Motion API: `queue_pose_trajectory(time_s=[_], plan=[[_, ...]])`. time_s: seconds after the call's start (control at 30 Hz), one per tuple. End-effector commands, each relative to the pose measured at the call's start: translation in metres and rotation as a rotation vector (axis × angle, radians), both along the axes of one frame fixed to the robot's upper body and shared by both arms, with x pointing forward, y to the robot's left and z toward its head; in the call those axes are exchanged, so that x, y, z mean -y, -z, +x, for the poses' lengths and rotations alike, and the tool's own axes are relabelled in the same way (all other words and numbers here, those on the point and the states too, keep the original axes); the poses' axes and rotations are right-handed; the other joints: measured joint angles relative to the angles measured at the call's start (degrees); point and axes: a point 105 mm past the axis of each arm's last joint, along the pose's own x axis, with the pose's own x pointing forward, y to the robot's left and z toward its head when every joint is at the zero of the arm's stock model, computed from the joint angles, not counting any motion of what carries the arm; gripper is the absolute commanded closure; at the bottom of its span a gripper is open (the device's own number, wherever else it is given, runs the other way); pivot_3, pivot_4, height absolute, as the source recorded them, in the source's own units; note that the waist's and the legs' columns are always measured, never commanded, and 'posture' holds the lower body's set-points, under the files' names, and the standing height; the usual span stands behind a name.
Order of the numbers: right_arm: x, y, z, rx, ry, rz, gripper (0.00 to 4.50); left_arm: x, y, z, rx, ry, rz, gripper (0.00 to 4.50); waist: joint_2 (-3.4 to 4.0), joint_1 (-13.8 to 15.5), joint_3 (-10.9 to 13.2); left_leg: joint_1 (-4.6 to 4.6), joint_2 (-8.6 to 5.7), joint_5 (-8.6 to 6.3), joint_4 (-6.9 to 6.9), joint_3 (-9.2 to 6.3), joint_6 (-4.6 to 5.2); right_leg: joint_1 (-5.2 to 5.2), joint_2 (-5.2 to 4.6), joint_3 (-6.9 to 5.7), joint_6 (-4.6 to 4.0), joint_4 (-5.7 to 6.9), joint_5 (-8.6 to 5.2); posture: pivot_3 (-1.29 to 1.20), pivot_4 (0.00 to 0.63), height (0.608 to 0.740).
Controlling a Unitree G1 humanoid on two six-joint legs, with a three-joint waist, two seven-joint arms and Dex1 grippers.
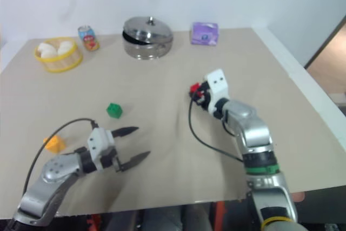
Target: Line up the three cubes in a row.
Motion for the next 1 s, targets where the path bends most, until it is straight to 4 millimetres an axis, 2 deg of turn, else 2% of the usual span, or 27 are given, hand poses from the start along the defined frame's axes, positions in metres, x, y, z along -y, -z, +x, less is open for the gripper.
queue_pose_trajectory(time_s=[0.03,0.1,0.2,0.3,0.53,1.0], plan=[[-0.041,-0.013,-0.056,0.014,-0.624,-0.191,3.21,-0.012,-0.009,-0.008,0.046,0.035,0.007,0.0,-0.01,-0.06,0.0,0.02,0.02,-0.03,0.0,0.0,0.04,0.01,0.01,-0.01,-0.03,0.0,-0.02,0.0,0.15,0.74],[-0.039,-0.002,-0.062,-0.024,-0.74,-0.281,3.21,-0.012,-0.009,-0.008,0.042,0.04,0.006,0.0,-0.03,-0.04,0.0,0.01,0.02,-0.04,0.0,0.01,0.06,0.02,0.01,-0.02,-0.03,-0.02,-0.03,0.0,0.15,0.74],[-0.036,0.008,-0.06,-0.076,-0.826,-0.332,3.21,-0.01,-0.01,-0.009,0.045,0.044,0.002,0.0,-0.05,-0.08,0.01,0.02,0.03,-0.05,0.05,0.06,0.05,0.02,0.01,0.02,-0.02,-0.02,-0.01,0.0,0.15,0.74],[-0.033,0.019,-0.056,-0.118,-0.836,-0.367,3.21,-0.008,-0.012,-0.01,0.053,0.029,-0.002,0.0,-0.06,-0.09,0.02,0.01,0.03,-0.04,0.08,0.11,0.04,-0.03,0.01,0.07,-0.02,-0.02,0.05,0.0,0.15,0.74],[-0.031,0.033,-0.068,-0.197,-0.887,-0.381,3.21,-0.006,-0.012,-0.014,0.051,0.01,-0.014,0.0,-0.06,-0.04,0.02,-0.02,0.03,-0.06,0.05,0.12,0.01,-0.06,0.04,0.1,-0.02,-0.02,0.05,0.0,0.15,0.74],[-0.032,0.051,-0.067,-0.153,-0.884,-0.454,3.21,-0.005,-0.013,-0.011,0.058,0.004,-0.003,0.0,-0.05,0.21,0.02,0.0,0.03,-0.06,0.08,0.13,0.0,-0.06,0.05,0.11,-0.03,-0.01,0.09,0.0,0.15,0.74]])
